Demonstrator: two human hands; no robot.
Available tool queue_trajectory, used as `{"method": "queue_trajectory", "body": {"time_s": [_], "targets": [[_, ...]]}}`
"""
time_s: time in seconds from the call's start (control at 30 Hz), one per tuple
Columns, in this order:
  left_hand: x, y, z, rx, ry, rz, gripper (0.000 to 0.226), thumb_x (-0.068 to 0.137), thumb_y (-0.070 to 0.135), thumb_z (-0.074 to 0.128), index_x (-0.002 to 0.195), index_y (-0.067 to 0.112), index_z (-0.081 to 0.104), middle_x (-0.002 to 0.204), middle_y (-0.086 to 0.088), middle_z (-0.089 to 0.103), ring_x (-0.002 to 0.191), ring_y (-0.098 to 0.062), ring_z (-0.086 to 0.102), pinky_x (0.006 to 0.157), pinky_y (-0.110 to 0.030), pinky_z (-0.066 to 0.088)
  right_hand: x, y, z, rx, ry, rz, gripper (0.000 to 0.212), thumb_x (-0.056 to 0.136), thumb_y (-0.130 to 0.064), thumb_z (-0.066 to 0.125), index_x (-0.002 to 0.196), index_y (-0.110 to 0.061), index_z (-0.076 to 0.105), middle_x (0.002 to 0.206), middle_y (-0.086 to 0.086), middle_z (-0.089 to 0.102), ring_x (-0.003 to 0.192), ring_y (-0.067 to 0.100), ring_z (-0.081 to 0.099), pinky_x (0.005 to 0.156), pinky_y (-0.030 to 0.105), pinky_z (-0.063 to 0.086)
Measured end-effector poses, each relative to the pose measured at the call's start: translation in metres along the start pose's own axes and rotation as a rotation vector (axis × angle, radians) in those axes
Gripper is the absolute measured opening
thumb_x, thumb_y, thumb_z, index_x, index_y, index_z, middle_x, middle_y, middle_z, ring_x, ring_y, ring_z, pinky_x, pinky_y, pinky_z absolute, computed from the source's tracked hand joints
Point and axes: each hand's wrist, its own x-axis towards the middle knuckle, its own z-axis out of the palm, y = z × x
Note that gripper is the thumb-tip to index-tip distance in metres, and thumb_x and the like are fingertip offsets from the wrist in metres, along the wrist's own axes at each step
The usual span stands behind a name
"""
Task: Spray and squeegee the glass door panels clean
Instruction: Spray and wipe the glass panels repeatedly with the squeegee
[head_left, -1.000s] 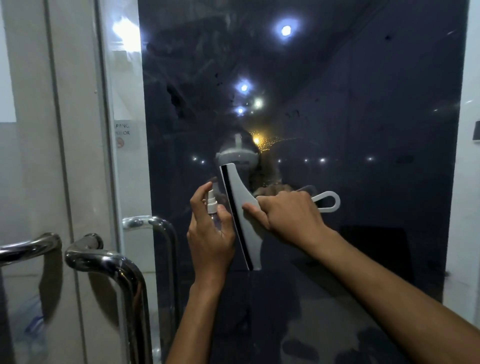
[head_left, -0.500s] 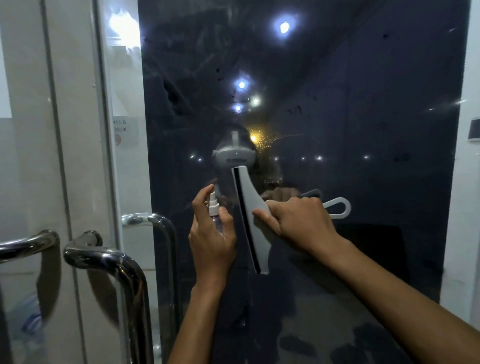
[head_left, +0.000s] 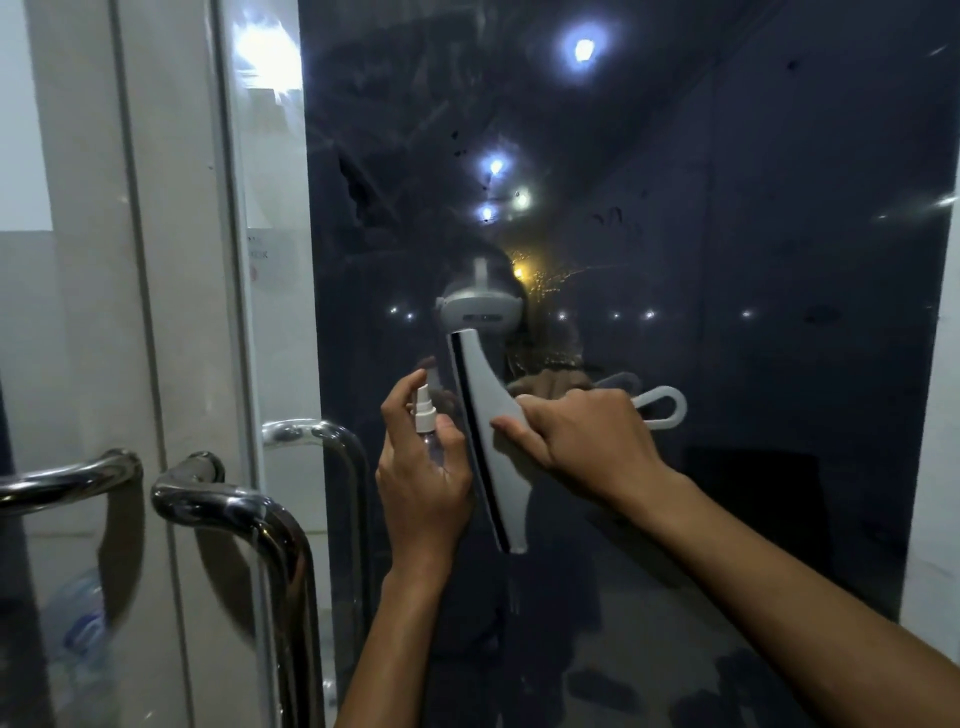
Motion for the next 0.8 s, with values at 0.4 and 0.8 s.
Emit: {"method": "queue_trajectory", "body": {"time_s": [0.4,0.8], "targets": [[0.003,0.000,0.012,-0.018,0.011,0.001,0.038,0.100,0.026,0.043,0.137,0.031,0.037,0.093,-0.005,0.064,0.073,-0.010,0.063,0.060,-0.014,0.046,0.000,0.062,-0.026,0.038,-0.158,0.180,0.072,0.094,-0.071,0.013,0.106,-0.030,0.071,0.095,0.000,0.067,0.083,0.023,0.063,0.080,0.037,0.049],[-0.001,0.014,0.031,-0.042,-0.057,0.009,0.038,0.099,0.030,0.042,0.137,0.033,0.038,0.099,-0.007,0.064,0.075,-0.014,0.064,0.060,-0.025,0.051,-0.028,0.106,-0.024,0.119,-0.083,0.392,0.066,0.095,-0.070,0.013,0.073,-0.026,0.057,0.066,-0.003,0.057,0.068,0.025,0.060,0.075,0.043,0.051]]}}
